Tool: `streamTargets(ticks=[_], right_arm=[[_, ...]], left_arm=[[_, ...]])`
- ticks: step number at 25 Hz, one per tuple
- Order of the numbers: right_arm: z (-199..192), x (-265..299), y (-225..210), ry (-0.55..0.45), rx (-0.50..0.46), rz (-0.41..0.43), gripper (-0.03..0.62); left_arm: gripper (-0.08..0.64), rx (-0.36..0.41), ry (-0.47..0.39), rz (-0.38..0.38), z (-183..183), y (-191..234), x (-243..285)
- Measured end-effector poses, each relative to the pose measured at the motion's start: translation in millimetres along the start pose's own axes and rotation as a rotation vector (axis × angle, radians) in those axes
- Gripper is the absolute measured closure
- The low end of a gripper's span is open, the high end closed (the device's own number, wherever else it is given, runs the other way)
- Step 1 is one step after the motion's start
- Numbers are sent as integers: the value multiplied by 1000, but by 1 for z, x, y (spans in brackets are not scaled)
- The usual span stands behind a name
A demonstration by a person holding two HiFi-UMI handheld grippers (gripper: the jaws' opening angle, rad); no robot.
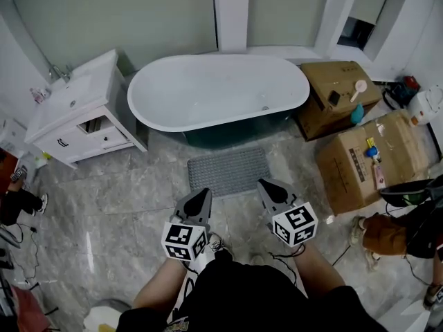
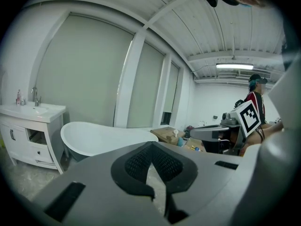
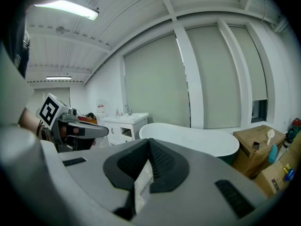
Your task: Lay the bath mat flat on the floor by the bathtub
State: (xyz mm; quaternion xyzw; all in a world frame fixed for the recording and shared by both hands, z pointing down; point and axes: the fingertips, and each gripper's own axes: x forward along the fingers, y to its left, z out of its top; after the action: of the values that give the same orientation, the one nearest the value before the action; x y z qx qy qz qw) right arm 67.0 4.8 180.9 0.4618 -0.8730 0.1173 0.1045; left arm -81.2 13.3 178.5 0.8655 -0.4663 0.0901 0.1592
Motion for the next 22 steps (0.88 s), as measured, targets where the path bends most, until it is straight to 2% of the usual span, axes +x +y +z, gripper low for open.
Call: streamTargets(ticks=[4, 11, 17, 22], right_arm=[[-8, -51, -10, -10, -6, 20, 575], [-27, -117, -16, -27, -4, 71, 575], [-45, -141, -12, -21, 14, 114, 577], [-46, -142, 7, -29, 20, 144, 575]], left_arm=[[543, 3, -34, 34, -5, -49, -11], [543, -9, -40, 94, -28, -117, -39], [543, -14, -25, 146, -45, -139, -62], [543, -8, -25, 176, -46, -135, -83]])
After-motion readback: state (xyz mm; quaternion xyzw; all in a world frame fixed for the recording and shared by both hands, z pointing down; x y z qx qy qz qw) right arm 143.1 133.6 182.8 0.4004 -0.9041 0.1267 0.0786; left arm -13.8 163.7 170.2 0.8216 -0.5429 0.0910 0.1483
